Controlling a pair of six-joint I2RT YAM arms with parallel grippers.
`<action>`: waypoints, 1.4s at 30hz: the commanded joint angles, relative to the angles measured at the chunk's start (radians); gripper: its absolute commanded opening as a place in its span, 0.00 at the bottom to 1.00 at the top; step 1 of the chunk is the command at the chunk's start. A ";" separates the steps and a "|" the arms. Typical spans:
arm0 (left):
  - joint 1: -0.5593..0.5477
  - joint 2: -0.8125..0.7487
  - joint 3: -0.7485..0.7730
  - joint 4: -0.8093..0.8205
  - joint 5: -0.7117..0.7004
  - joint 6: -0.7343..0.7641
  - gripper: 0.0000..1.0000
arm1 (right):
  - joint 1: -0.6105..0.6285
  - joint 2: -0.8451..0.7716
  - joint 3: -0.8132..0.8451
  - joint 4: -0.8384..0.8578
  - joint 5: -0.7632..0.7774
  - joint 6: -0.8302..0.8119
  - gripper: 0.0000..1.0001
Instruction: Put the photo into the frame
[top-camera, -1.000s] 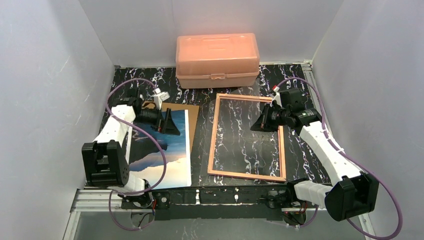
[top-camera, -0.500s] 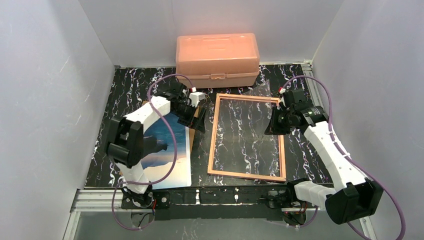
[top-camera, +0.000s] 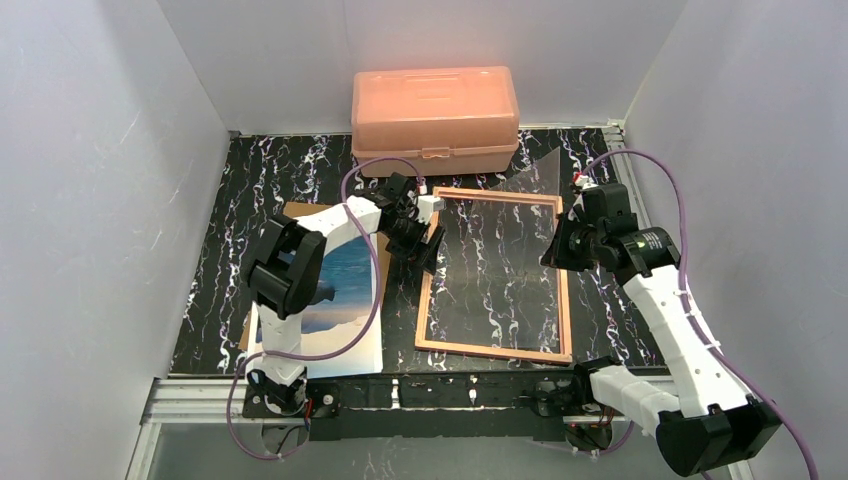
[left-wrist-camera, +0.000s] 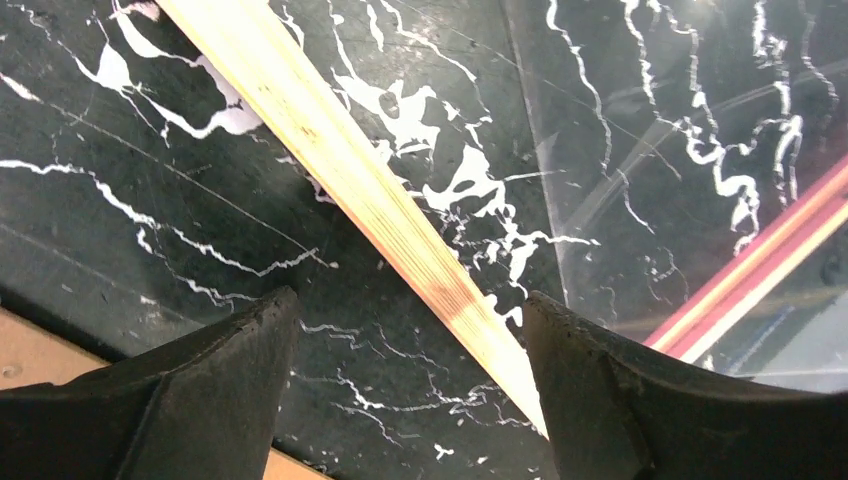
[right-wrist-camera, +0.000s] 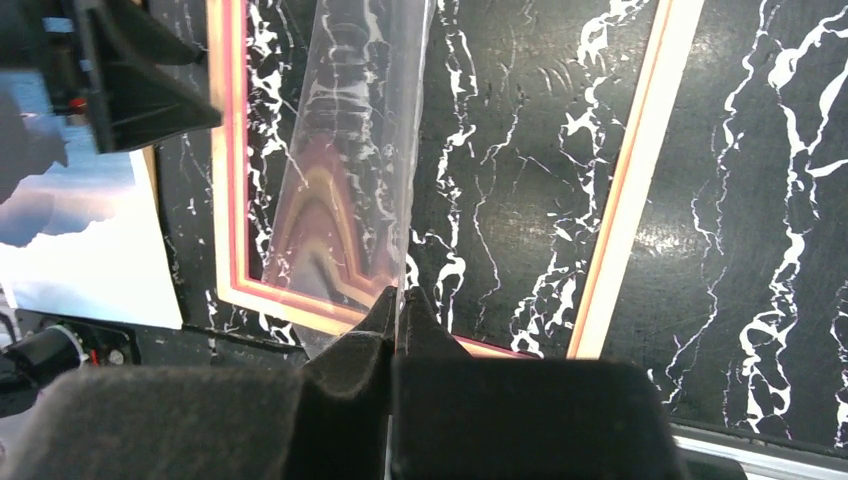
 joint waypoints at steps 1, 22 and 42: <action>-0.006 0.031 0.024 0.022 -0.060 -0.036 0.76 | -0.003 -0.027 0.066 -0.001 -0.052 -0.023 0.01; -0.013 -0.041 -0.162 0.050 -0.295 -0.154 0.13 | -0.002 0.005 0.136 0.053 -0.168 0.005 0.01; -0.020 0.052 0.014 0.094 -0.144 -0.210 0.59 | -0.003 -0.010 0.170 0.016 -0.149 0.001 0.01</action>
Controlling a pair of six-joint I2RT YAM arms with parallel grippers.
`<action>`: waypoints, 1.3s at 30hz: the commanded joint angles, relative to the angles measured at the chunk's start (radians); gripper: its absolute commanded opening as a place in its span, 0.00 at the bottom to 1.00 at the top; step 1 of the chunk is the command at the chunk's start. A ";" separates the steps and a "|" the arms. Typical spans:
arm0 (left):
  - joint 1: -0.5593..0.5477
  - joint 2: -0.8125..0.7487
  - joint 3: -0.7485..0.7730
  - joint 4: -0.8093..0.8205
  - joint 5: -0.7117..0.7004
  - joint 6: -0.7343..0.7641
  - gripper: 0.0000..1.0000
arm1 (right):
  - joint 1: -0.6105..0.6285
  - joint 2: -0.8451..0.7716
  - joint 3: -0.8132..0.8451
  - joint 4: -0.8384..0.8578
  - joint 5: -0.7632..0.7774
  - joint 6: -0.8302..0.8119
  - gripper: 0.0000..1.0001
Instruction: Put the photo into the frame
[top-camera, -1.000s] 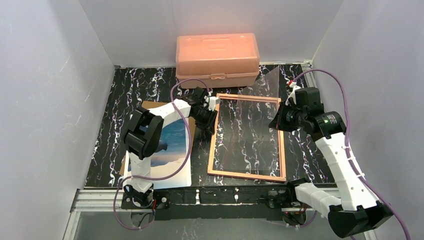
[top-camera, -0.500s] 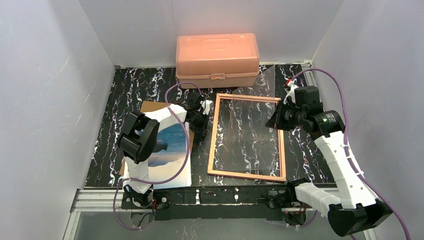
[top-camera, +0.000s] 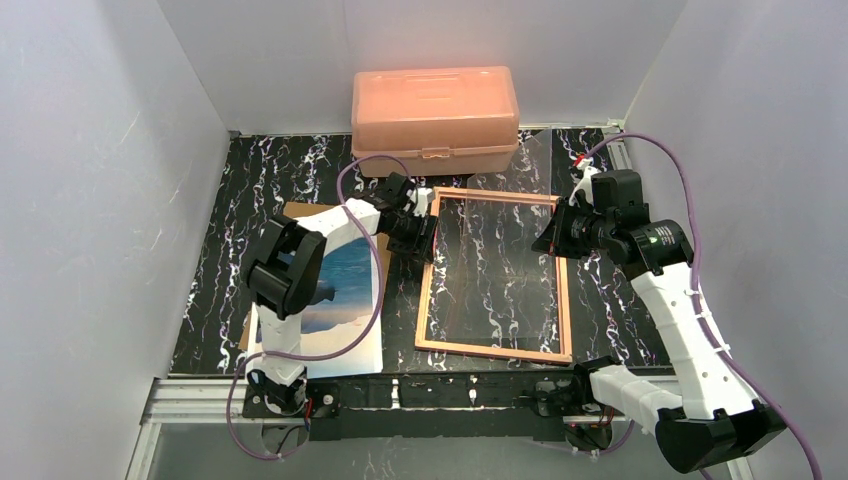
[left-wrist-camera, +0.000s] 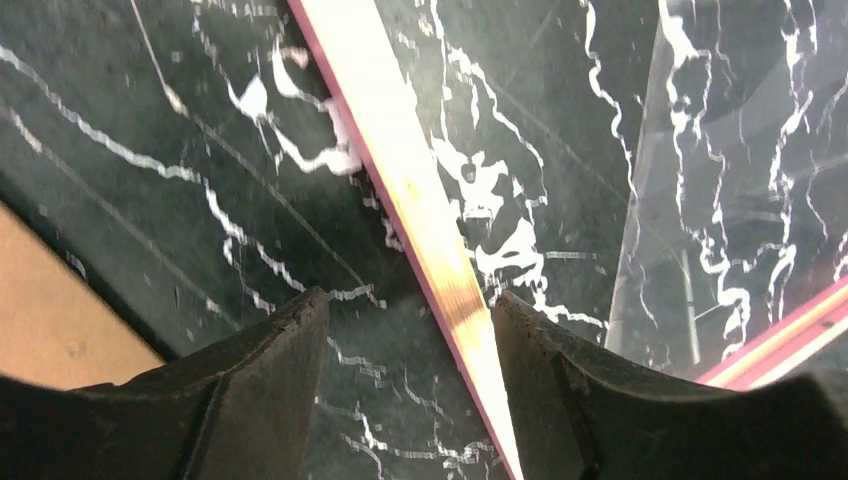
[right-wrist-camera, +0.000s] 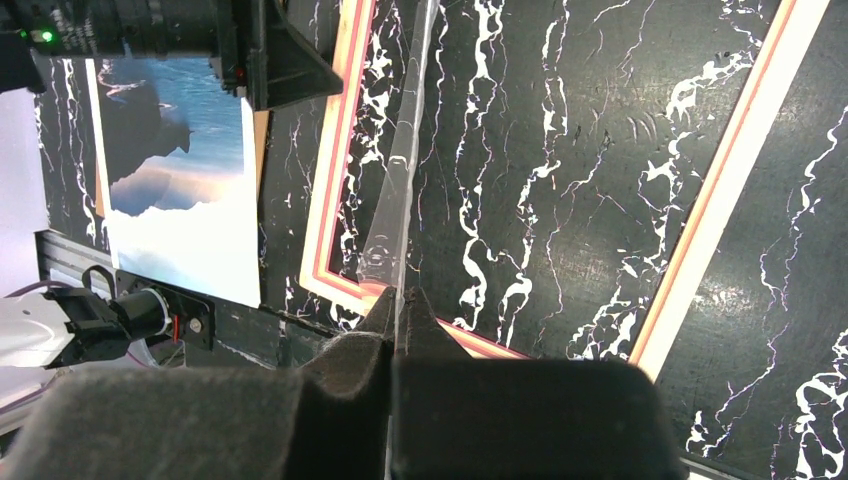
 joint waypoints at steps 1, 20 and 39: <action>-0.014 0.077 0.067 -0.037 -0.020 -0.011 0.58 | -0.002 -0.020 0.046 0.012 0.003 -0.003 0.01; 0.004 -0.005 -0.061 -0.072 -0.292 -0.092 0.15 | -0.003 -0.026 0.018 0.070 -0.030 0.013 0.01; 0.162 -0.100 -0.229 -0.028 -0.208 -0.248 0.13 | -0.004 0.011 -0.021 0.234 -0.151 0.036 0.01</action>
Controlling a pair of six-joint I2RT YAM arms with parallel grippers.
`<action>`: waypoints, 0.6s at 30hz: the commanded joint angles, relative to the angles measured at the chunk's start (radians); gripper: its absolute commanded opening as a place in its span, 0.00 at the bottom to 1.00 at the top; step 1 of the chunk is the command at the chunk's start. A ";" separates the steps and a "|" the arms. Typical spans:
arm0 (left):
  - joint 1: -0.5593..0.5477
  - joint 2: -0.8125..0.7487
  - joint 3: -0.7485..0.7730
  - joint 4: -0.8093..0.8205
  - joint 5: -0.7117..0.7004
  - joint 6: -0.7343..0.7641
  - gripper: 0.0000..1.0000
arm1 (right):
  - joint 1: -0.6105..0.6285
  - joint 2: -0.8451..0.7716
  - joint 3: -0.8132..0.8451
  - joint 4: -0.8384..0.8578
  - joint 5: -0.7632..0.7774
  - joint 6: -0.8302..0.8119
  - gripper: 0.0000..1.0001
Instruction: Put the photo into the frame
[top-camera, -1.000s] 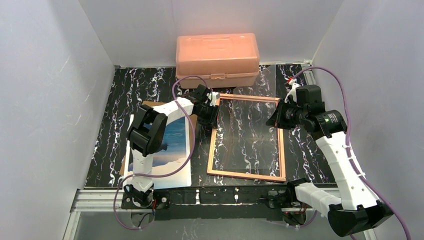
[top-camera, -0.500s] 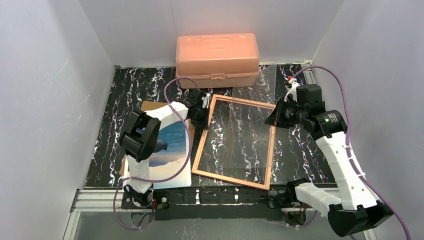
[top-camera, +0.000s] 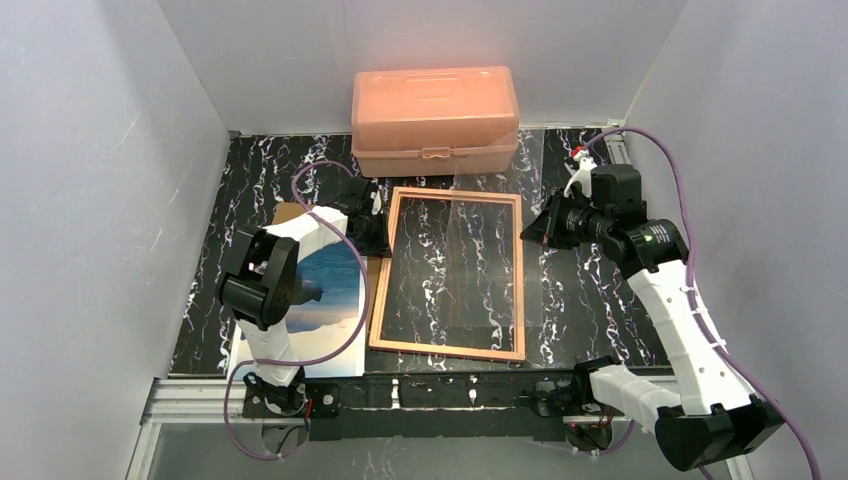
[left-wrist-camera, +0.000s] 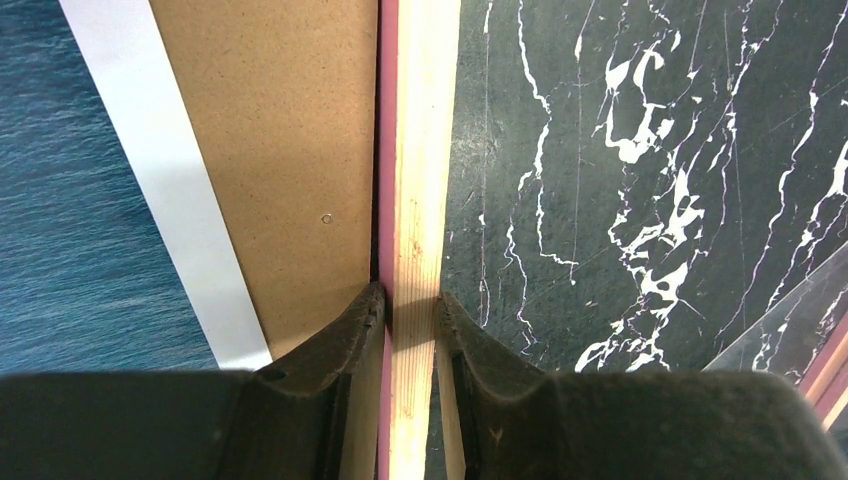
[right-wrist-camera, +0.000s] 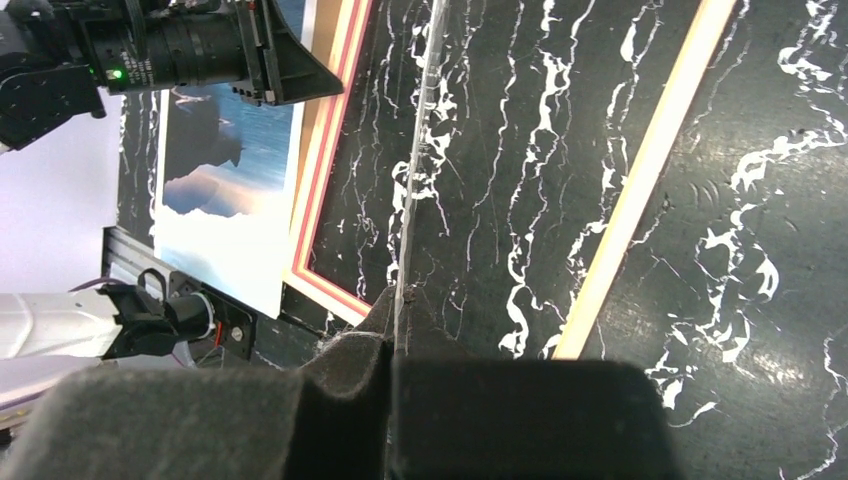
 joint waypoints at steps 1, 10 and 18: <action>0.006 0.017 -0.051 -0.080 -0.008 -0.034 0.14 | -0.003 0.008 0.004 0.104 -0.077 0.016 0.01; 0.058 -0.050 -0.034 -0.091 0.120 -0.009 0.45 | -0.002 0.042 0.039 0.197 -0.202 0.124 0.01; 0.162 -0.211 0.033 -0.175 0.251 0.112 0.78 | -0.001 0.032 0.055 0.287 -0.284 0.231 0.01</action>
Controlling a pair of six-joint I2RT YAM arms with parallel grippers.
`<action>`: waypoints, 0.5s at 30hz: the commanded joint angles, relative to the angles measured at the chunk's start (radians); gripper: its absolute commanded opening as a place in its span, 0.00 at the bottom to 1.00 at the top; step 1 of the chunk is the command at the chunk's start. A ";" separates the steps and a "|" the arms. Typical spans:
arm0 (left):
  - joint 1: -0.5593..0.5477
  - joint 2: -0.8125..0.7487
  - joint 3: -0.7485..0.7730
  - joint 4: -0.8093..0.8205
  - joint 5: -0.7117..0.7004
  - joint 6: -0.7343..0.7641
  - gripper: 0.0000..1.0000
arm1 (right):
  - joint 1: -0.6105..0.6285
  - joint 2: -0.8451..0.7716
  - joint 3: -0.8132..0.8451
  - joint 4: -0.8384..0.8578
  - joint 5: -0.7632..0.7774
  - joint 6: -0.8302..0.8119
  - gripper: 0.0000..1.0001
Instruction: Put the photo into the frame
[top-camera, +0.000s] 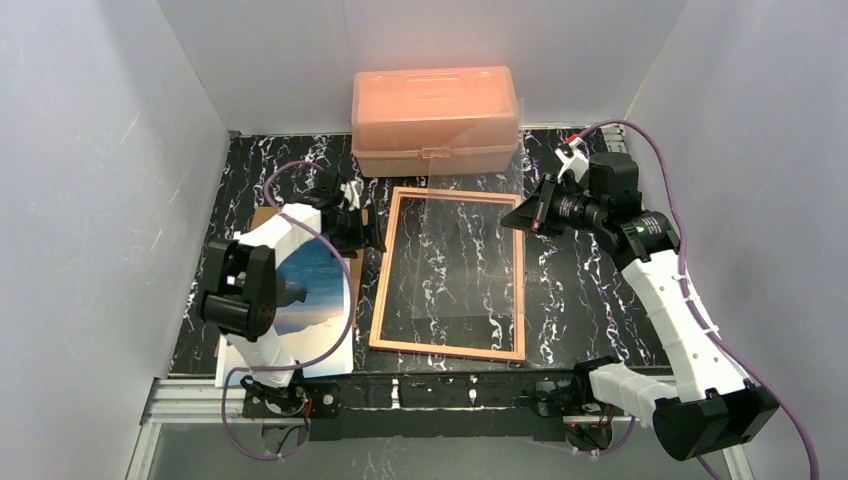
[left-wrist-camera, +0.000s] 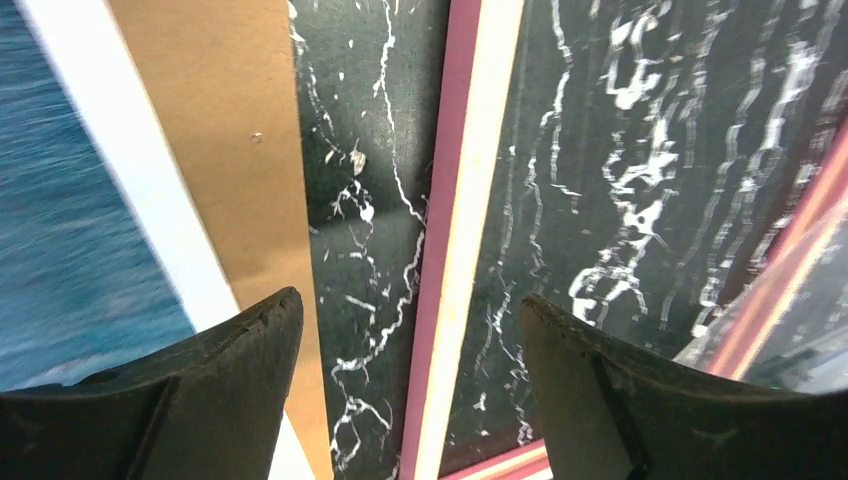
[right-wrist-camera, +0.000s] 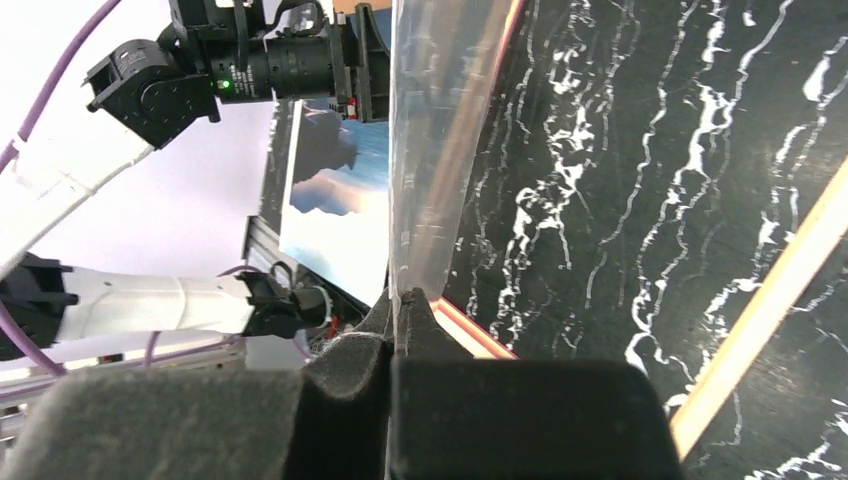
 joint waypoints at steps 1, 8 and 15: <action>0.052 -0.143 0.070 -0.086 0.132 0.084 0.80 | 0.000 -0.017 0.066 0.132 -0.088 0.083 0.01; 0.134 -0.225 0.219 -0.187 0.297 0.163 0.84 | 0.017 -0.020 -0.003 0.422 -0.182 0.314 0.01; 0.398 -0.260 0.324 -0.293 0.359 0.245 0.98 | 0.177 0.015 -0.069 0.508 -0.097 0.347 0.01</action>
